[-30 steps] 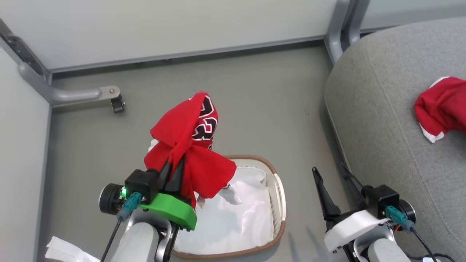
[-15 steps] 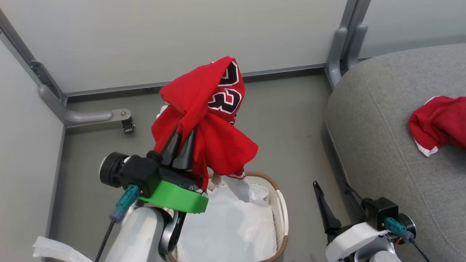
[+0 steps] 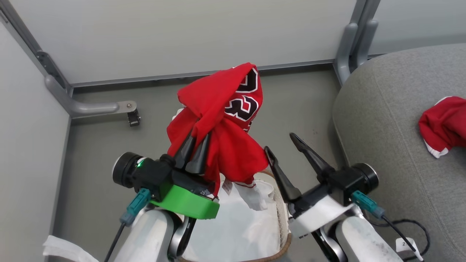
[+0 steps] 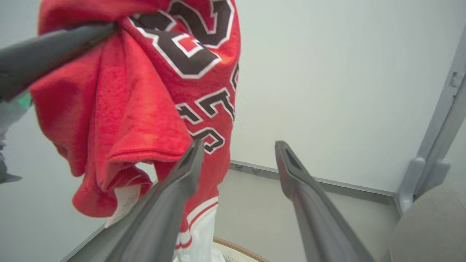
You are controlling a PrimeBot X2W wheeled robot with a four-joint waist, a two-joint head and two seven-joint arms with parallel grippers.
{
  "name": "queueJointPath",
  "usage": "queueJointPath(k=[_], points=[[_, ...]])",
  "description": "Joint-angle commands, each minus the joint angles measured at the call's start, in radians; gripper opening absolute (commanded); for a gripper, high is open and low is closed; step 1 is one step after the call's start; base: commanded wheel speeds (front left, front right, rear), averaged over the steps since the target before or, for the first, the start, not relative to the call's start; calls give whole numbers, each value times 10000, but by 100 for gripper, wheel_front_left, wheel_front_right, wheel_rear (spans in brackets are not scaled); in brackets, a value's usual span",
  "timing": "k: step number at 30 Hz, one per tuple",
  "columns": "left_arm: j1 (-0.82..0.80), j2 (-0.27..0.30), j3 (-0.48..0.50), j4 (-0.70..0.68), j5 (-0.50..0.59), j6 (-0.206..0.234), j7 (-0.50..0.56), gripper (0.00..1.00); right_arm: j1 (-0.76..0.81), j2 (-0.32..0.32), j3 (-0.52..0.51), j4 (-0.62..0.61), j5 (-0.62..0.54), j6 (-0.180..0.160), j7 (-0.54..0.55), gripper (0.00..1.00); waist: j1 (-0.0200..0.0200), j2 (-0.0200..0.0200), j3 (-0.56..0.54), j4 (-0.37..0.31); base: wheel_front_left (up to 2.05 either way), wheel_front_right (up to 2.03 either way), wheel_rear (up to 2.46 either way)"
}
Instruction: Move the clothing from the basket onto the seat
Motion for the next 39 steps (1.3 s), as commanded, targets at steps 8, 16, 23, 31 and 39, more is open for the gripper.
queueJointPath(k=[8, 16, 23, 31, 39], points=[[-154, 46, -401, 136, -258, 67, -4, 0, -1234, -55, 1428, 110, 190, -11, -14, 100, 1, 0, 25, 497, 0, 0, 0], [-297, 46, -1183, 32, -621, 93, -5, 0, -2249, -107, 1962, 2207, 28, -11, -11, 100, 1, 0, 10, 1109, 0, 0, 0], [-223, 44, -1614, 102, -818, 95, -5, 0, -2785, -62, 1883, 2762, 298, -11, -11, 0, 1, 0, 110, 1455, 0, 0, 0], [-174, 46, -1506, 165, -809, 215, -4, 0, -2513, -52, 1524, 2346, 364, -11, -13, 0, 1, 0, 174, 1320, 0, 0, 0], [-96, 47, -1277, 146, -579, 277, -1, 100, -2167, -42, 756, 1452, 156, -11, -16, 0, 1, 0, 298, 476, 0, 0, 0]])
